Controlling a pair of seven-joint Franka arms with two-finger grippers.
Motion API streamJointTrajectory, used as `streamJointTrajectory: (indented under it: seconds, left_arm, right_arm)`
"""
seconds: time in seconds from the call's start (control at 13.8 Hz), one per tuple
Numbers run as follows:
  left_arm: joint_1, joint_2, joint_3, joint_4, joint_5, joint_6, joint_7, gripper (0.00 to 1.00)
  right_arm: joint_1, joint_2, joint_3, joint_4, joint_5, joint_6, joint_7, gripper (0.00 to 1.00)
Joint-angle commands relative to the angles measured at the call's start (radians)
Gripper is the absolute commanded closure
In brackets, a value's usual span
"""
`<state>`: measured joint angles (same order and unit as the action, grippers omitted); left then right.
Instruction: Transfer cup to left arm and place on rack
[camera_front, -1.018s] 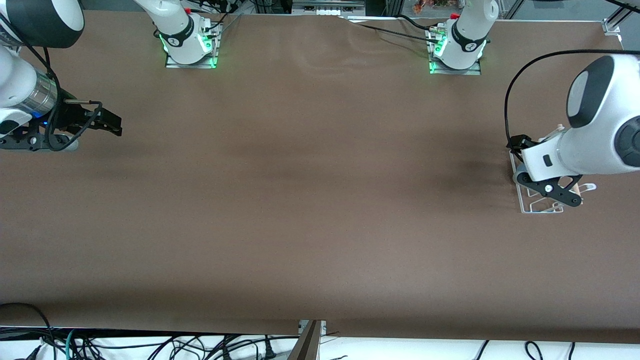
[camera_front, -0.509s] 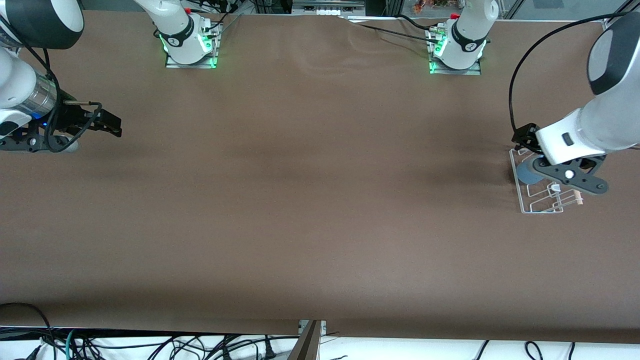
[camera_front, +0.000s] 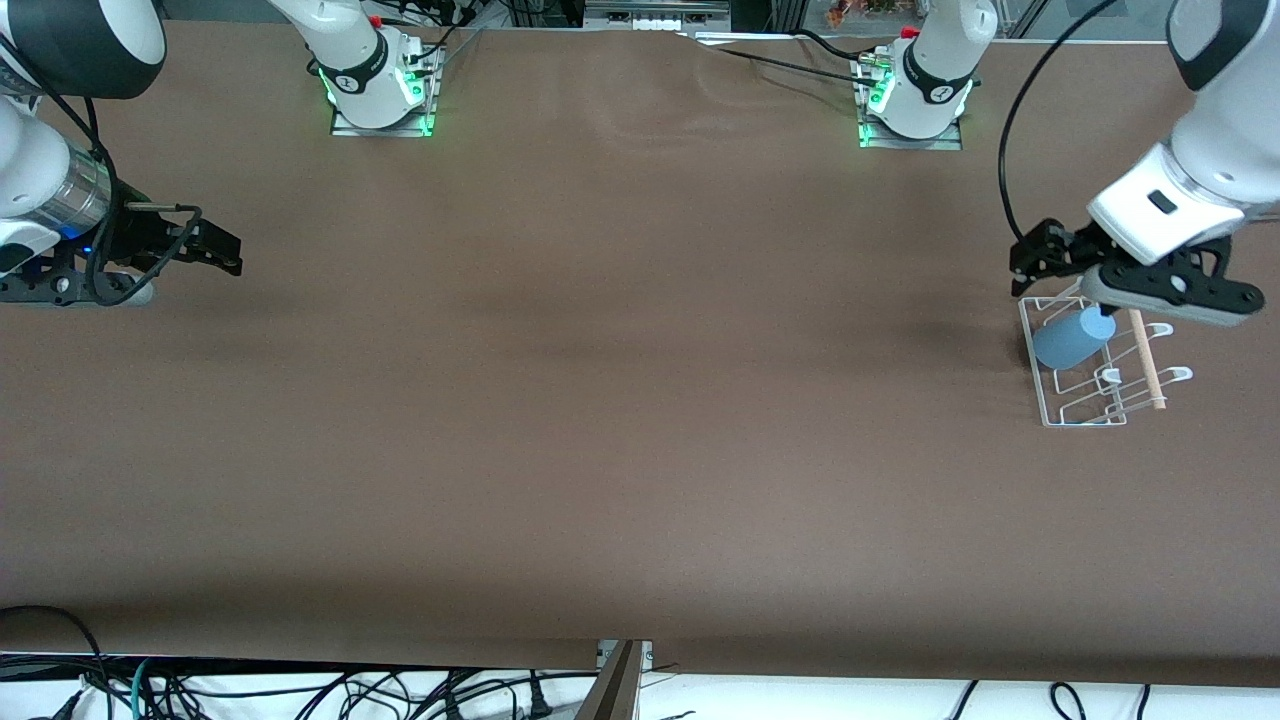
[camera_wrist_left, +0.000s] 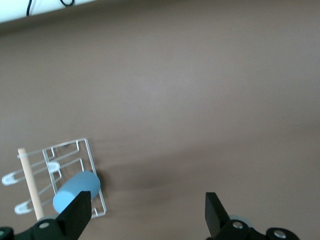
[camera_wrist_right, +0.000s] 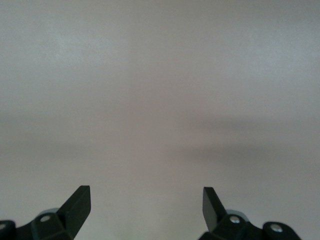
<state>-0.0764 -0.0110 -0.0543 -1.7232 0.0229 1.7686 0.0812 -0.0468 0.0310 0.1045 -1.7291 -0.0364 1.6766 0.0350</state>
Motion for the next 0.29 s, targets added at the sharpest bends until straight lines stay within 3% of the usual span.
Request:
streamJointTrajectory:
  seconds: [0.0, 0.22]
  left_arm:
    - [-0.039, -0.032, 0.045, -0.046, 0.018, 0.009, -0.017, 0.0]
    - [-0.037, -0.029, 0.045, -0.042, 0.018, 0.006, -0.015, 0.0]
  right_arm:
    - [-0.005, 0.009, 0.004, 0.025, 0.001, -0.012, -0.013, 0.01]
    - [-0.005, 0.009, 0.004, 0.025, 0.001, -0.011, -0.013, 0.01]
